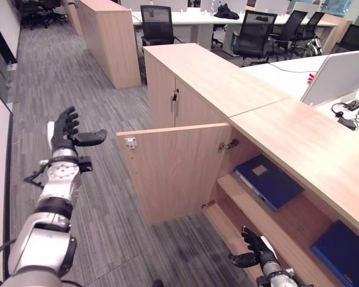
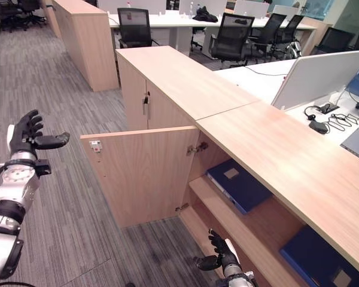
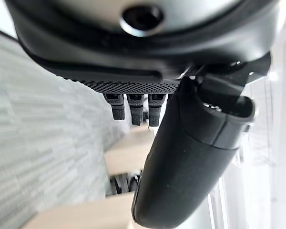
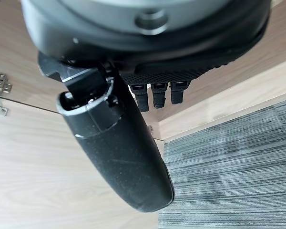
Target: Put the empty folder in the office cabinet
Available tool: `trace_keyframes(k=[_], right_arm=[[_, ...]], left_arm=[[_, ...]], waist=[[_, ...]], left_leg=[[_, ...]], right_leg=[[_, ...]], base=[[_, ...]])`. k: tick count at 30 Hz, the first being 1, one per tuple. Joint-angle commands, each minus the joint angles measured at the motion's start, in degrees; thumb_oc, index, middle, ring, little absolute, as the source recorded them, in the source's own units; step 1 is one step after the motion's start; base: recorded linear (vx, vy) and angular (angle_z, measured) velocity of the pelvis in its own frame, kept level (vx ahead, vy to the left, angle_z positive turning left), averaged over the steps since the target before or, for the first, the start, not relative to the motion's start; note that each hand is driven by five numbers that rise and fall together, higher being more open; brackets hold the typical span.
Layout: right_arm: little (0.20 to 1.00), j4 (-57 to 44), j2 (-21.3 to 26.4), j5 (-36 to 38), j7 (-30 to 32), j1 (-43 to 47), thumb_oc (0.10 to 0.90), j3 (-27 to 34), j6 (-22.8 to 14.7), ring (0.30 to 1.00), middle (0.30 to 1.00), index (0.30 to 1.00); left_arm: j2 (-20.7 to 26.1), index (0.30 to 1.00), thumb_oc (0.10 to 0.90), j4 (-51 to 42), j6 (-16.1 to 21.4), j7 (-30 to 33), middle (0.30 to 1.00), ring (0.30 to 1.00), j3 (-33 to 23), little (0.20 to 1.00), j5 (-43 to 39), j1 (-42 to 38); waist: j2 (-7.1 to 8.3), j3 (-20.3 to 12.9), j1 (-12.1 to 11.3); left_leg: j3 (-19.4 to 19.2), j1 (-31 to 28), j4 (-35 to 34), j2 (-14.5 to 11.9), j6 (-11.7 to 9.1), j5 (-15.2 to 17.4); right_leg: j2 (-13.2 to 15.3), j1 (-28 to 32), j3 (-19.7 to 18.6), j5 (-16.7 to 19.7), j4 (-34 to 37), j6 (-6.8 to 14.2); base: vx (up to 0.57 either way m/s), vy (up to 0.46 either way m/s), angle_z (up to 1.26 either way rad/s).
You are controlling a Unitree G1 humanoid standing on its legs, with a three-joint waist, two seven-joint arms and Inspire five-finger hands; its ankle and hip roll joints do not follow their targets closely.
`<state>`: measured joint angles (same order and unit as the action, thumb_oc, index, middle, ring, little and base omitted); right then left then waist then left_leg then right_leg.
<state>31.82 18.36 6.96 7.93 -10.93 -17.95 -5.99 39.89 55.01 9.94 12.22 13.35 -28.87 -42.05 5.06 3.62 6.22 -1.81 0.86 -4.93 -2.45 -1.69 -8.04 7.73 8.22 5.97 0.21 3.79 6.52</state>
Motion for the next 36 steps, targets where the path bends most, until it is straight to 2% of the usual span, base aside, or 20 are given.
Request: trace_keyframes(k=[1,5,6,8,9,15,18,20,23,31,33,36], right_arm=[[0.900,-3.0,2.0,0.8,1.4,4.7,0.800,0.8,-3.9,0.900,0.900,0.900],[0.900,-2.4,1.7,0.4,1.8,5.1,0.800,1.0,-3.8,0.900,0.900,0.900],[0.900,-2.6,1.5,0.1,2.2,5.2,0.800,1.3,-3.6,0.900,0.900,0.900],[0.900,-2.8,1.5,-0.4,2.6,5.2,0.800,1.7,-3.4,0.900,0.900,0.900],[0.900,-2.1,1.2,-0.7,2.9,5.3,0.800,2.1,-3.2,0.900,0.900,0.900],[0.900,-1.9,0.7,-1.7,3.4,4.6,0.800,3.9,-2.5,0.900,0.900,0.900],[0.900,-1.9,0.6,-1.8,3.2,4.4,0.800,4.1,-2.4,0.900,0.900,0.900],[0.900,-2.7,0.4,-2.3,3.0,3.9,0.800,4.7,-2.2,0.900,0.900,0.900],[0.900,-2.5,0.4,-2.4,2.9,3.7,0.800,5.0,-2.1,0.900,0.900,0.900],[0.900,-2.7,0.2,-2.7,1.9,3.1,0.800,6.1,-1.9,0.900,0.900,0.900],[0.900,-2.7,-0.1,-2.8,1.8,2.7,0.800,6.5,-1.8,0.900,0.900,0.900],[0.900,-2.4,-0.7,-2.8,1.8,2.4,0.800,7.7,-1.4,0.900,0.900,0.900]], left_arm=[[-1.5,0.900,0.800,-2.1,5.1,0.1,0.900,0.900,0.6,0.900,1.8,-10.7],[-4.8,0.900,0.800,-4.5,5.2,-0.4,0.900,0.900,2.2,0.900,2.6,-9.9],[-7.7,0.900,0.800,-7.1,5.4,-0.8,0.900,0.900,2.4,0.900,1.5,-8.0],[-9.5,0.900,0.800,-8.9,5.5,-1.3,0.900,0.900,3.3,0.900,2.3,-6.2],[-12.2,0.900,0.800,-11.8,5.5,-2.4,0.900,0.900,3.9,0.900,2.2,-3.1],[-16.5,0.900,0.800,-21.3,5.0,-6.3,0.900,0.900,6.2,0.900,3.0,6.6],[-16.9,0.900,0.800,-22.7,4.9,-6.9,0.900,0.900,6.3,0.900,3.4,8.3],[-17.3,0.900,0.800,-26.3,4.6,-8.6,0.900,0.900,6.1,0.900,3.4,13.1],[-17.4,0.900,0.800,-27.9,4.4,-9.4,0.900,0.900,5.8,0.900,2.7,15.6],[-15.7,0.900,0.800,-34.6,3.7,-12.2,0.900,0.900,3.4,0.900,2.5,24.7],[-15.9,0.900,0.800,-37.8,3.2,-13.6,0.900,0.900,2.7,0.900,0.4,28.3],[-14.7,0.900,0.800,-47.4,1.8,-17.5,0.900,0.900,2.7,0.900,-3.2,35.6]], waist=[[-2.12,0.1,-0.8],[-2.02,0.3,-0.7],[-1.97,0.5,-0.6],[-1.99,0.7,-0.7],[-1.96,1.0,-0.9],[-1.99,1.5,-1.7],[-1.96,1.5,-1.9],[-1.97,1.5,-2.4],[-2.03,1.5,-2.8],[-1.98,1.4,-4.3],[-2.09,1.4,-4.8],[-2.49,1.5,-5.7]], left_leg=[[-3.6,-7.9,-0.1,0.1,-0.9,11.2],[-3.8,-8.2,-0.1,0.3,-0.6,11.5],[-3.8,-8.3,-0.1,0.3,-0.5,11.7],[-3.8,-8.5,-0.1,0.4,-0.3,11.8],[-3.7,-8.7,-0.1,0.6,-0.1,11.8],[-3.2,-8.8,-0.1,0.8,0.2,11.9],[-3.1,-8.9,-0.1,0.9,0.2,12.0],[-3.0,-8.9,-0.1,0.8,0.3,12.0],[-2.8,-8.9,-0.1,0.9,0.3,12.0],[-2.1,-8.9,-0.1,0.9,0.4,11.8],[-1.8,-8.9,-0.1,1.0,0.4,11.8],[-1.2,-8.8,-0.1,1.1,0.6,11.7]], right_leg=[[1.2,-4.8,0.6,0.1,-4.3,5.6],[1.3,-4.8,0.2,0.1,-4.3,5.6],[1.3,-4.9,0.0,0.1,-4.4,5.5],[1.3,-4.9,-0.1,0.1,-4.5,5.4],[1.4,-4.7,0.0,0.0,-4.6,5.4],[1.6,-4.1,0.4,-0.1,-4.5,5.1],[1.6,-4.0,0.5,-0.1,-4.4,5.0],[1.6,-3.7,0.7,-0.2,-4.3,4.8],[1.6,-3.6,0.9,-0.3,-4.3,4.7],[1.5,-2.9,1.6,-0.6,-4.2,4.3],[1.4,-2.8,1.9,-0.7,-4.3,4.2],[1.6,-2.8,2.1,-0.8,-4.6,4.1]], base=[[0.00,0.016,-0.14],[0.01,0.010,-0.10],[0.00,0.000,0.00],[0.00,0.006,0.02],[0.01,0.010,0.04],[0.00,0.011,0.03],[0.00,0.001,-0.01],[0.00,0.000,0.00],[0.00,0.004,0.02],[0.00,0.005,0.01],[0.00,0.000,0.00],[-0.01,0.005,0.05]])
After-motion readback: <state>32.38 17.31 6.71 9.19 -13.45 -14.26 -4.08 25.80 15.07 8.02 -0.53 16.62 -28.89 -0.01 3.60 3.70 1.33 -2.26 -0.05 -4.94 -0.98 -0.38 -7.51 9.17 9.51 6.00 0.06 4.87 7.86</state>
